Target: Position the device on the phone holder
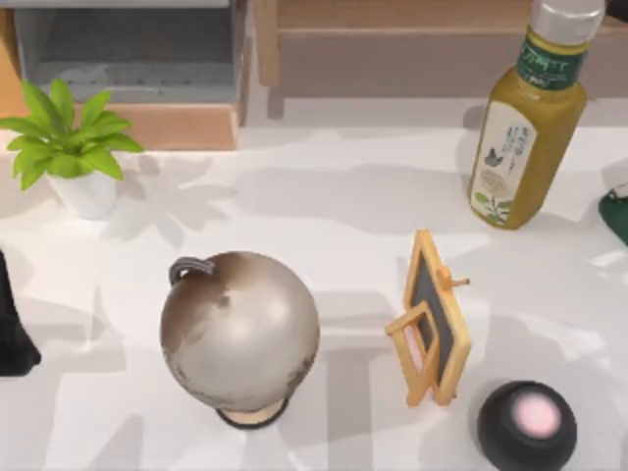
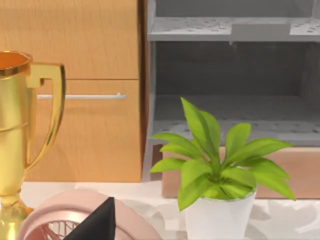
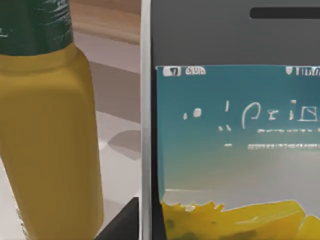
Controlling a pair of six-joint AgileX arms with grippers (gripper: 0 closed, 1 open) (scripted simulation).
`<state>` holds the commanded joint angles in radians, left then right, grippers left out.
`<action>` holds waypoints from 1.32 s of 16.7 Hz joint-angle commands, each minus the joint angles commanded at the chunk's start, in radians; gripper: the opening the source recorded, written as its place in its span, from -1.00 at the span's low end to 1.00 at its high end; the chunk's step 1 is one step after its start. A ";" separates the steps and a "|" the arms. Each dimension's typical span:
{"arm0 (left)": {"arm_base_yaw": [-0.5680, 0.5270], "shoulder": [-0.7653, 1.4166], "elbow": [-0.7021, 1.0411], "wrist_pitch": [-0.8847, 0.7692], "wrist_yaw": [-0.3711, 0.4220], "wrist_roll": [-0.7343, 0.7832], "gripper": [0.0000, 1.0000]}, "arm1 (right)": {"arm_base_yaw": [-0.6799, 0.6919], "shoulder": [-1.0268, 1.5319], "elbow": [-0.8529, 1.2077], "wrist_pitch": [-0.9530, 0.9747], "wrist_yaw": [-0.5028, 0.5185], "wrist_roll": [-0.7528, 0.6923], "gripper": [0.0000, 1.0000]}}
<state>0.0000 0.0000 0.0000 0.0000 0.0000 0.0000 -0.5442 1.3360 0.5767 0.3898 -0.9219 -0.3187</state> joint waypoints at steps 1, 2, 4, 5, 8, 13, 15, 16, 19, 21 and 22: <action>0.000 0.000 0.000 0.000 0.000 0.000 1.00 | 0.000 0.000 0.000 0.000 0.000 0.000 -1.00; 0.000 0.000 0.000 0.000 0.000 0.000 1.00 | 0.004 -0.002 0.002 -0.003 0.000 0.002 -1.00; 0.000 0.000 0.000 0.000 0.000 0.000 1.00 | -0.006 -0.007 0.004 0.011 0.014 0.013 -1.00; 0.000 0.000 0.000 0.000 0.000 0.000 1.00 | -0.017 -0.012 0.006 0.032 0.034 0.027 -1.00; 0.000 0.000 0.000 0.000 0.000 0.000 1.00 | -0.030 -0.001 0.020 0.122 0.096 0.075 -1.00; 0.000 0.000 0.000 0.000 0.000 0.000 1.00 | 0.075 0.100 0.037 0.185 0.129 0.100 -1.00; 0.000 0.000 0.000 0.000 0.000 0.000 1.00 | 0.122 0.142 0.043 0.175 0.131 0.088 -1.00; 0.000 0.000 0.000 0.000 0.000 0.000 1.00 | 0.135 0.159 0.051 0.170 0.134 0.081 -1.00; 0.000 0.000 0.000 0.000 0.000 0.000 1.00 | 0.142 0.170 0.059 0.167 0.137 0.076 -1.00; 0.000 0.000 0.000 0.000 0.000 0.000 1.00 | 0.142 0.170 0.059 0.167 0.137 0.076 -1.00; 0.000 0.000 0.000 0.000 0.000 0.000 1.00 | 0.142 0.170 0.059 0.167 0.137 0.076 -0.85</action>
<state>0.0000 0.0000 0.0000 0.0000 0.0000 0.0000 -0.4017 1.5059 0.6353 0.5569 -0.7852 -0.2428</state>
